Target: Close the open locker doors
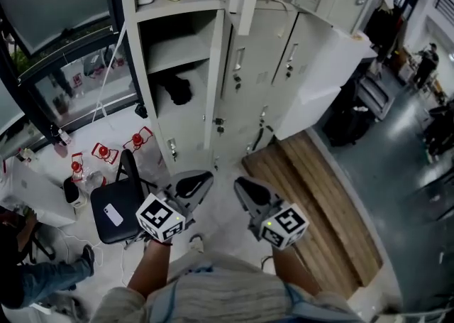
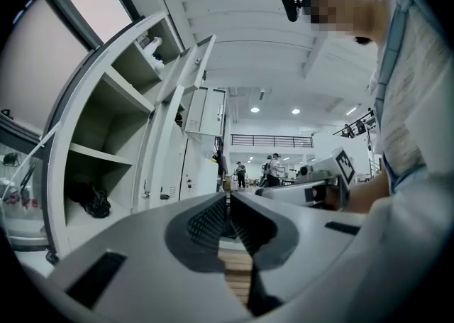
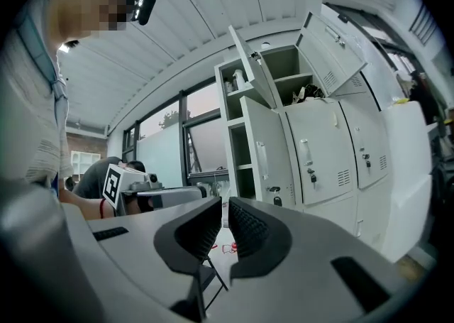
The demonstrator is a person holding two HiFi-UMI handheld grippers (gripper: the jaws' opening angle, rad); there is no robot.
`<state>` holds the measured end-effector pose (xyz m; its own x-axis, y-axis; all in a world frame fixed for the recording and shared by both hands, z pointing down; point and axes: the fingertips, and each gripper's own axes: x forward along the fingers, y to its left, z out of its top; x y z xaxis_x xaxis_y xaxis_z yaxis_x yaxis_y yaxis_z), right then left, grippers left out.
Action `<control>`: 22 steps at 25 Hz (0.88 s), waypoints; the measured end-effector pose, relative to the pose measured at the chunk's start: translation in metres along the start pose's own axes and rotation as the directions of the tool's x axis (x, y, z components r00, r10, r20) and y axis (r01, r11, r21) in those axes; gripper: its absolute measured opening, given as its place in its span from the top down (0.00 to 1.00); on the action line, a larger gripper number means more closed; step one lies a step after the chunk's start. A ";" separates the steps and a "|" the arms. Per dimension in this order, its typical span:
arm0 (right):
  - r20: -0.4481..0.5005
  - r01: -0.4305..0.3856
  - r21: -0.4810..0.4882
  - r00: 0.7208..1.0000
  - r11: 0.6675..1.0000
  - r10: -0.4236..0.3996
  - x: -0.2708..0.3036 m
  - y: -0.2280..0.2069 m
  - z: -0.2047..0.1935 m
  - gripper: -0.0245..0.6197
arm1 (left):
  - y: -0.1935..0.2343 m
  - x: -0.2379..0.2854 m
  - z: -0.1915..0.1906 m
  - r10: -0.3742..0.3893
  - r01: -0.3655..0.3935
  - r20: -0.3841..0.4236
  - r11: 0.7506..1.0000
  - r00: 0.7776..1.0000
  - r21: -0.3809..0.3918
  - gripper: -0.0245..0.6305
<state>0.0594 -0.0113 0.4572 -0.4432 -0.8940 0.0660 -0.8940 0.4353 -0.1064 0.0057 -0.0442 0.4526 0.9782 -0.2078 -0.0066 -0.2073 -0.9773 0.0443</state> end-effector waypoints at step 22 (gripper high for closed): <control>0.013 -0.038 0.009 0.999 0.999 0.038 0.109 -0.053 0.035 0.83 | 0.096 0.017 0.006 -0.073 0.077 -0.077 0.996 0.994 0.047 0.93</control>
<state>0.0607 -0.1360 0.4358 -0.4758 -0.8782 0.0496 -0.8759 0.4680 -0.1175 0.0023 -0.1421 0.4505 0.9890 -0.1317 0.0673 -0.1318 -0.9913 -0.0034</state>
